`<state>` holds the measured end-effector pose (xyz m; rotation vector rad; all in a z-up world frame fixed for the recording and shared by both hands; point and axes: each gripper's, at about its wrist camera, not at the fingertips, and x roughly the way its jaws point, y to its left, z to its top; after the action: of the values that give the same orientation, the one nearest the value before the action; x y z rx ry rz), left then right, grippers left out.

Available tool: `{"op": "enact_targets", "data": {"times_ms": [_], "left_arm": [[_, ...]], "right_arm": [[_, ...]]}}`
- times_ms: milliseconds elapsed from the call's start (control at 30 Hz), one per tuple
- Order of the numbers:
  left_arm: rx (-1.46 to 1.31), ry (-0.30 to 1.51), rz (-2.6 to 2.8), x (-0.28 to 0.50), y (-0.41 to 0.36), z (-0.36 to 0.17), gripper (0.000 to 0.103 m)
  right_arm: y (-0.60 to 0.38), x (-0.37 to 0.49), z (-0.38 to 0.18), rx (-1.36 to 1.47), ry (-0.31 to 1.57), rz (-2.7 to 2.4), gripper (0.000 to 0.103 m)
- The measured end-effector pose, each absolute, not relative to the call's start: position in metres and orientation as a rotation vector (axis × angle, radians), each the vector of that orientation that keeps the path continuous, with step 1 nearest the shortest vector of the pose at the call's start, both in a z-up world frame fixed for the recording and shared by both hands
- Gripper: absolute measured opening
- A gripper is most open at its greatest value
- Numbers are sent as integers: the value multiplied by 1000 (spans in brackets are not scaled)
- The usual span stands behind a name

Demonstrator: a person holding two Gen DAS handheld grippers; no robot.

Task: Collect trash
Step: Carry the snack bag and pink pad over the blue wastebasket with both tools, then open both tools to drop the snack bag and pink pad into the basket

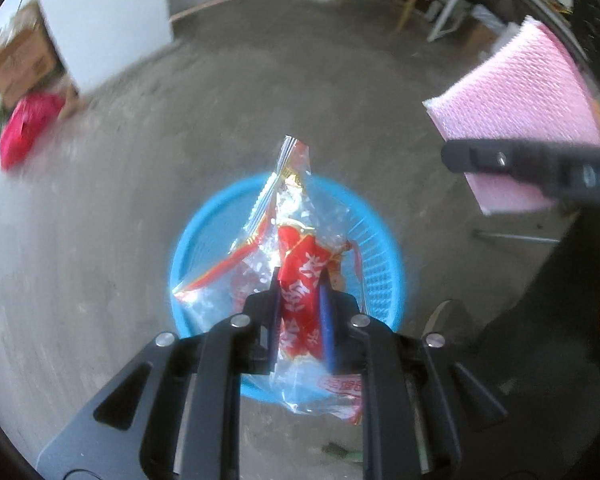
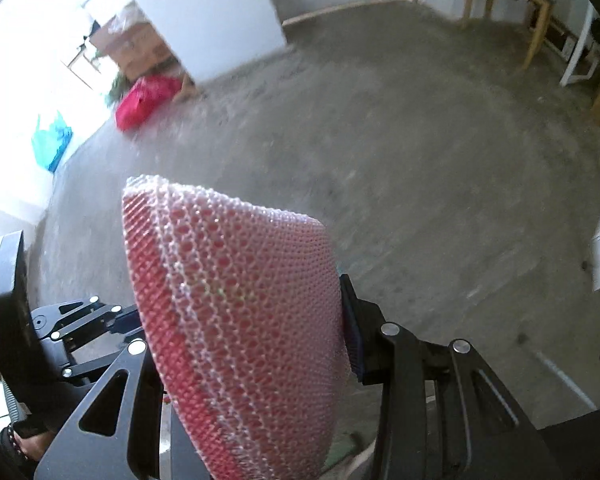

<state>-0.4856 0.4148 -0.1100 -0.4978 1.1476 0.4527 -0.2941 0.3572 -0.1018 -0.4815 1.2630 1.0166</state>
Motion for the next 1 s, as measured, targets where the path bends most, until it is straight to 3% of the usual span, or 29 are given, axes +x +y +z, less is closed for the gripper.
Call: {"op": "enact_targets", "data": {"times_ms": [400,467,500,567,600,733,1000], "left_arm": [[-618,1207,537,-499,436,-176,20],[-615,1213,557,-495,438,-182,36],[-623,1215,564,-494,440,-187,37],[-641,1227,592,-496,443,-194,41],[-654,1227,595,-498,445,-197,41],[-650,1239,607,-501,448,-201,46],[-650,1241,628,-503,447,-203,47]], "right_arm": [[374,-356,-173,-650,1288,1098,40],[376,-359,-174,-669,1278,1108,51],[378,-362,-173,-688,1254,1110,52],[379,-363,-176,-714,1219,1088,72],[378,-360,-177,-703,1234,1082,77],[377,-356,-181,-701,1257,1062,87],[375,-358,-174,-679,1223,1076,97]]}}
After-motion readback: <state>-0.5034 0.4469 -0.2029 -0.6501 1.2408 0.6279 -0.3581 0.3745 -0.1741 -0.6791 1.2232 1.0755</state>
